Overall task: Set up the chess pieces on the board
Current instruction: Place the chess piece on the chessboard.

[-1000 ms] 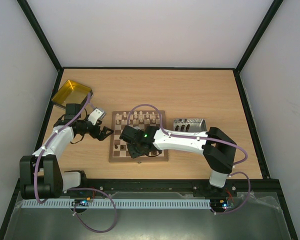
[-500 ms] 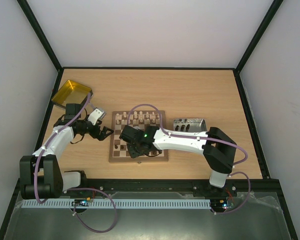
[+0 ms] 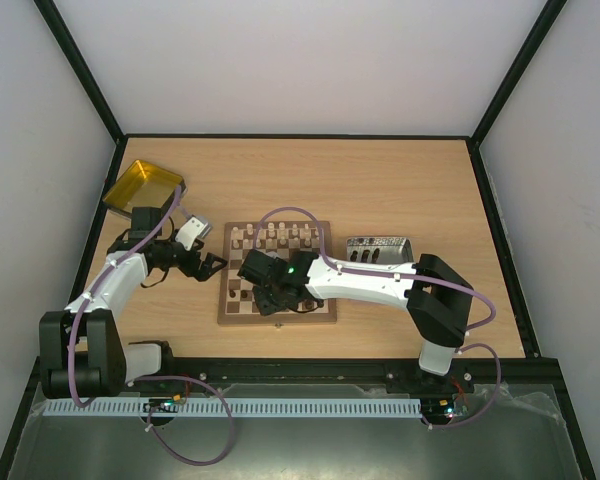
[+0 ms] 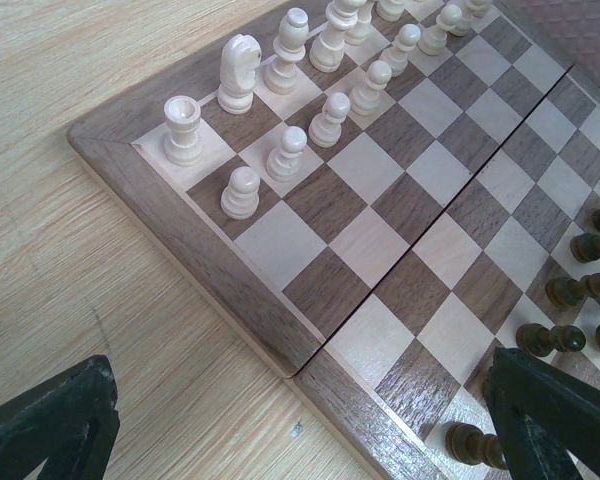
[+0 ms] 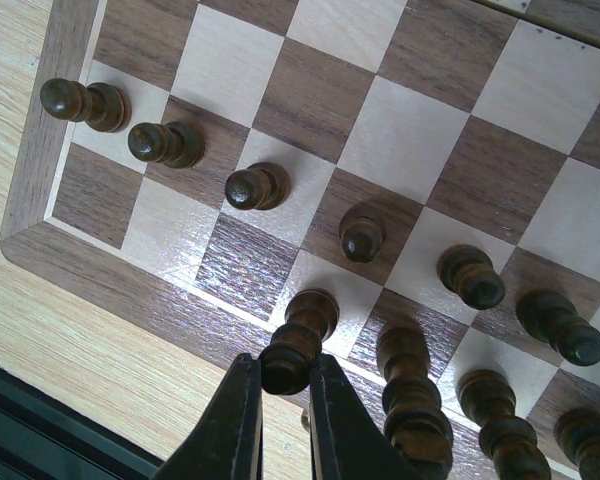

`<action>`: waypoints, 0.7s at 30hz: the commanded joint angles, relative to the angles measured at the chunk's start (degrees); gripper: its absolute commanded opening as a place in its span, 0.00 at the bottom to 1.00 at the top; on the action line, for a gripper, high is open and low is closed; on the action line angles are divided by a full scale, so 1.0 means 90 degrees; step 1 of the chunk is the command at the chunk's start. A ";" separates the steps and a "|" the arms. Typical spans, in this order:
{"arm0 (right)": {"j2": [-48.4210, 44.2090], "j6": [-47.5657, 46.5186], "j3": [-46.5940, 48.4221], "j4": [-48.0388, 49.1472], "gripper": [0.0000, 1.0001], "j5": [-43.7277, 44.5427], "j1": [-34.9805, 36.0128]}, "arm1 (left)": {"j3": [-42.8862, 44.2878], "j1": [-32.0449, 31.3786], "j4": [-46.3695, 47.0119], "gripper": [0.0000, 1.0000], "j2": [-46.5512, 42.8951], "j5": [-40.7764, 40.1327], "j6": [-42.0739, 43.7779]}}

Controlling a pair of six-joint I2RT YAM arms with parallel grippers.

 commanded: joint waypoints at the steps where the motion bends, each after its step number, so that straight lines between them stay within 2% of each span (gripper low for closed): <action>1: 0.0072 0.0001 0.0067 0.0013 0.08 0.0005 0.0049 | -0.0089 -0.0024 -0.0018 1.00 -0.0040 0.0108 0.0093; 10: 0.0089 0.0002 0.0036 0.0036 0.14 -0.0018 0.0049 | -0.0092 -0.0019 -0.0018 1.00 -0.0046 0.0093 0.0102; 21: 0.0111 0.0003 -0.0034 0.0103 0.15 -0.0086 0.0049 | -0.0091 -0.0023 -0.0008 1.00 -0.0030 0.0095 0.0102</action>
